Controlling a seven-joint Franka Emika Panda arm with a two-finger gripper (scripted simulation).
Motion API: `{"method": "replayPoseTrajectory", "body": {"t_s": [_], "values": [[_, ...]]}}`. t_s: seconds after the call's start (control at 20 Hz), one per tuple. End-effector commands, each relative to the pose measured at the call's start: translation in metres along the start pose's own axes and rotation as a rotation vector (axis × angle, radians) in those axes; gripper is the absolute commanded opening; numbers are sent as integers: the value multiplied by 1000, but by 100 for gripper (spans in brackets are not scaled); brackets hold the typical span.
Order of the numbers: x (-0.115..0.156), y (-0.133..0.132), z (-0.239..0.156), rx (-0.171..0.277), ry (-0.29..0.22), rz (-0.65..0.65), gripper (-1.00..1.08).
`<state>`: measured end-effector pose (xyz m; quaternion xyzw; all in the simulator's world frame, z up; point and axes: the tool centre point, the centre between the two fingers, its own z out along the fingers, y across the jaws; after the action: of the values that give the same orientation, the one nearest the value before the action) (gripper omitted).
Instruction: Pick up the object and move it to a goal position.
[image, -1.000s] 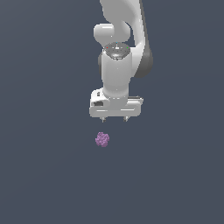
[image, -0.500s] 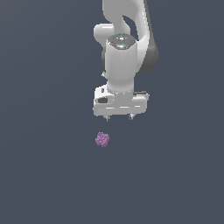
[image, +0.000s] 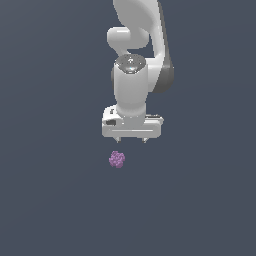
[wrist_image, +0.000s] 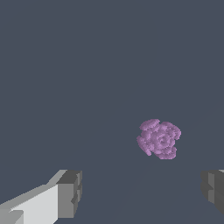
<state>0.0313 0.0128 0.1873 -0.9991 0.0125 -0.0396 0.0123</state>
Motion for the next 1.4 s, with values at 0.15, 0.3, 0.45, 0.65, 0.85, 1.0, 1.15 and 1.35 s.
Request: {"method": "replayPoseTrajectory", "body": {"t_s": [0.15,0.3,0.45,0.65,0.85,1.0,1.15,1.35], "values": [[3,27,39,-11,-32,113,100],[3,42,61,-19,-49,175,100],[2,54,78,-27,-61,221,100],[1,63,92,-34,-71,260,100],[0,67,96,-36,-75,273,100],[0,66,97,-36,-75,269,100],[-1,66,105,-36,-75,270,100],[-3,67,127,-36,-75,272,100]]}}
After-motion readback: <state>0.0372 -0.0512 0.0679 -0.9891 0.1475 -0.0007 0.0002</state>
